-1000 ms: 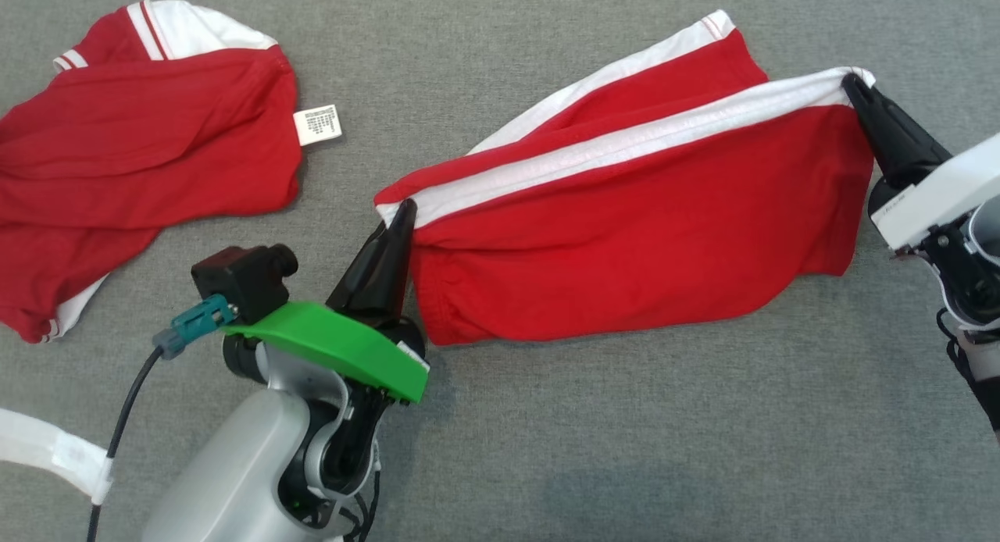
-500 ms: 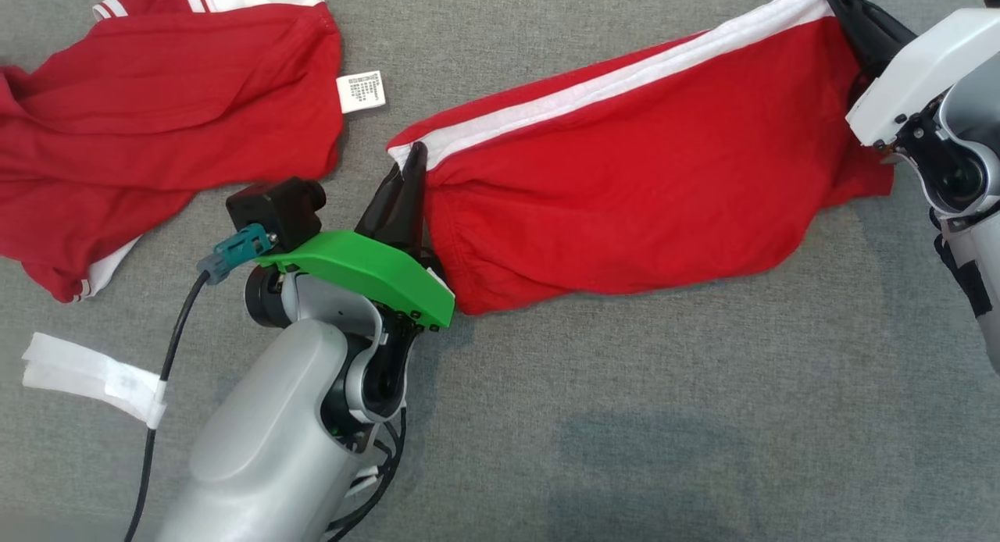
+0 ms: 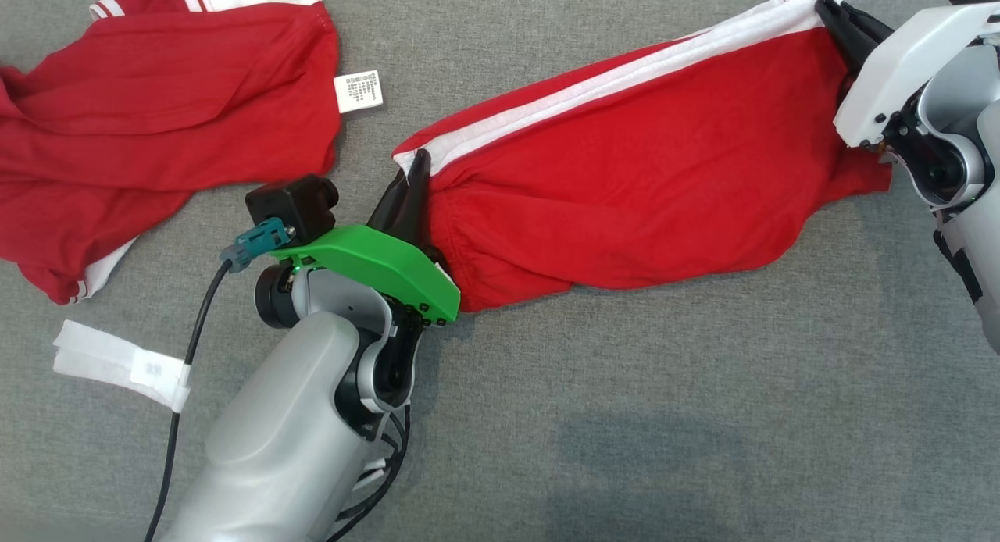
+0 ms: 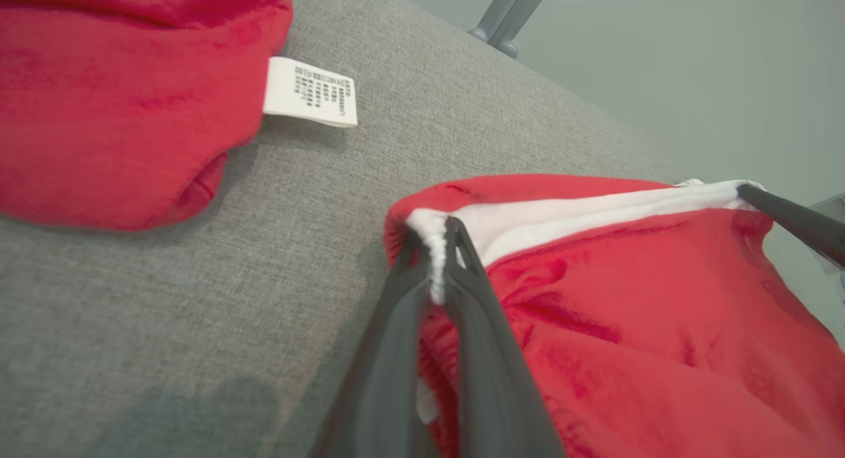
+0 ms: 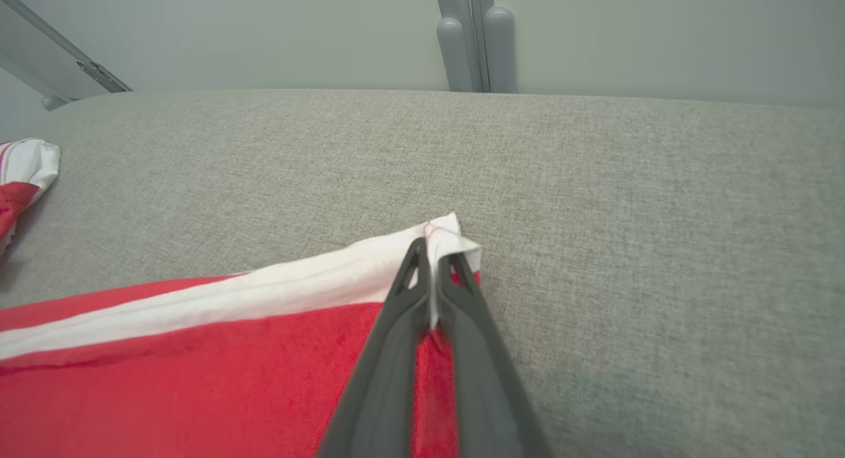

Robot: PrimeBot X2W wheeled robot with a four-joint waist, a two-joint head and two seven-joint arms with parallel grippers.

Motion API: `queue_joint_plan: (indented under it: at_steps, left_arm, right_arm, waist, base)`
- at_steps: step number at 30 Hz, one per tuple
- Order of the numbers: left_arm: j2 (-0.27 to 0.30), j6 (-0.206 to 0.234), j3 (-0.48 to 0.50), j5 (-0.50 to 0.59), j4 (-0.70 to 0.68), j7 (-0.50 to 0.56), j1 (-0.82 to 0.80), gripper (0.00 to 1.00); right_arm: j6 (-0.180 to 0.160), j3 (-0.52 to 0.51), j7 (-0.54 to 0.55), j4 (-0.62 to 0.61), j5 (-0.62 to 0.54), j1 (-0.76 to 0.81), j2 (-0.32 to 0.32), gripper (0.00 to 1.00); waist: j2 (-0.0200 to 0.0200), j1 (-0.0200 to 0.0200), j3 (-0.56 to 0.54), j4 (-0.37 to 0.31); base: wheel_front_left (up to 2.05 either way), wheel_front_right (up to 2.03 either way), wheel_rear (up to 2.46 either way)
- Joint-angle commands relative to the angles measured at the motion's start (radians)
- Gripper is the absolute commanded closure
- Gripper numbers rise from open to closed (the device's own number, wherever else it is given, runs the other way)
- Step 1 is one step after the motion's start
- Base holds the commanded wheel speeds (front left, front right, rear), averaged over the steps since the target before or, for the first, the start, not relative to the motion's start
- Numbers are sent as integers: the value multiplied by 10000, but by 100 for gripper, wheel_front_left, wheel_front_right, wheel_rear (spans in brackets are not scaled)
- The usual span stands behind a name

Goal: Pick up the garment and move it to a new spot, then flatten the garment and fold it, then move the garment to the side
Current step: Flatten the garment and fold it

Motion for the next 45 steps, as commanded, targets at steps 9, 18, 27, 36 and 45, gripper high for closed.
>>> queue_joint_plan:
  at_steps: [9, 18, 27, 36, 45]
  left_arm:
    - [44, 67, -173, 73, 25, 114, 89, 0]
    - [724, 445, -241, 504, -841, -164, 646, 0]
    - [1533, 1054, -458, 1465, -2255, -792, 1384, 0]
    - [2039, 1240, -379, 2187, -2648, -1202, 1660, 0]
    - [2214, 794, -441, 2483, -2406, -1350, 2169, 0]
  right_arm:
    - [-7, 832, 161, 133, 264, -258, -140, 0]
    - [-7, 1464, 789, -770, 594, 34, -726, 0]
    - [-7, 1329, 1542, -591, 50, 516, -970, 0]
    - [-7, 792, 1727, -96, -821, 1022, -849, 0]
    - [-7, 557, 1962, 416, -1279, 1615, -746, 0]
  waist:
    - [0, 0, -347, -117]
    - [0, 0, -1009, -422]
    - [0, 0, -1367, -315]
    - [0, 0, -968, 210]
    - [0, 0, -1032, 605]
  base:
    - [0, 0, 0]
    - [0, 0, 0]
    - [0, 0, 0]
    - [0, 0, 0]
    - [0, 0, 0]
